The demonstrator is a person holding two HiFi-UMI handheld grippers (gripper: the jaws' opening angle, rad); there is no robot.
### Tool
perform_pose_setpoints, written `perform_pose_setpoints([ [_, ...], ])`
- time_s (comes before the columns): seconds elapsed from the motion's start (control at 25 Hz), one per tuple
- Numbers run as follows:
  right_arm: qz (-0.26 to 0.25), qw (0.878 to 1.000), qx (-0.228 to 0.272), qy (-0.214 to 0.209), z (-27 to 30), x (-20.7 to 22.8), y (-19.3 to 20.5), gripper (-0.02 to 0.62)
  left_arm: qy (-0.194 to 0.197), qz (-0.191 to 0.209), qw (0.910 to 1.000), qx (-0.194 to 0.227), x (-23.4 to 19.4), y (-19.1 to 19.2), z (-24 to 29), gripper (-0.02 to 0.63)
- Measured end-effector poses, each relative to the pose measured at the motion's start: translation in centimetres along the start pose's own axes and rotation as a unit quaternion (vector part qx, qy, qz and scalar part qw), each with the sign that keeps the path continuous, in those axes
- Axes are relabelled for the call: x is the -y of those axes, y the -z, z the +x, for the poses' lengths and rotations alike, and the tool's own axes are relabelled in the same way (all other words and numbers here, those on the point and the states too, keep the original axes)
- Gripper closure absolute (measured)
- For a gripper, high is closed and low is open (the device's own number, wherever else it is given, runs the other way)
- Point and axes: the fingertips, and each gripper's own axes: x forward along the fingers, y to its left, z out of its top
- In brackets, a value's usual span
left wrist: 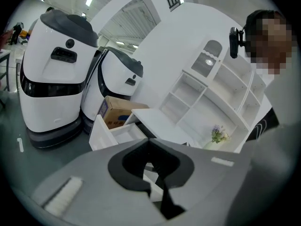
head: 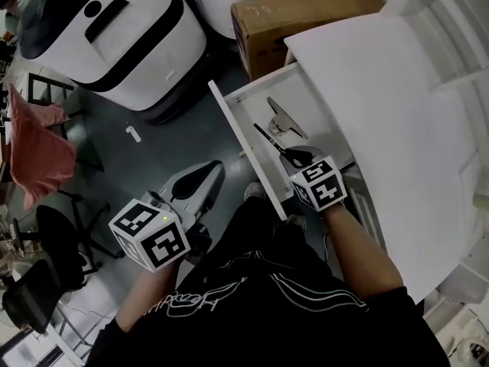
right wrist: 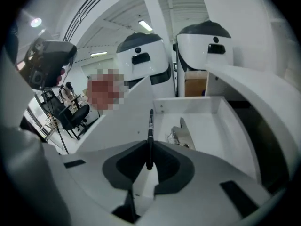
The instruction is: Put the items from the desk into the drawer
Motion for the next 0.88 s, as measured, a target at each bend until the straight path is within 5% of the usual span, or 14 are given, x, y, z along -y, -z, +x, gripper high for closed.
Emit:
perform_pose_setpoints([
  [0.72, 0.027, 0.987, -0.154, 0.029, 10.1, 3.6, 6.5, 0.544, -0.019, -0.015, 0.9991, -0.035, -8.8, -1.2, -0.1, 0.597],
  [0.88, 0.039, 0.987, -0.156, 0.018, 10.1, 3.4, 6.7, 0.454, -0.02, -0.018, 0.9991, -0.033, -8.7, -0.8, -0.1, 0.597],
])
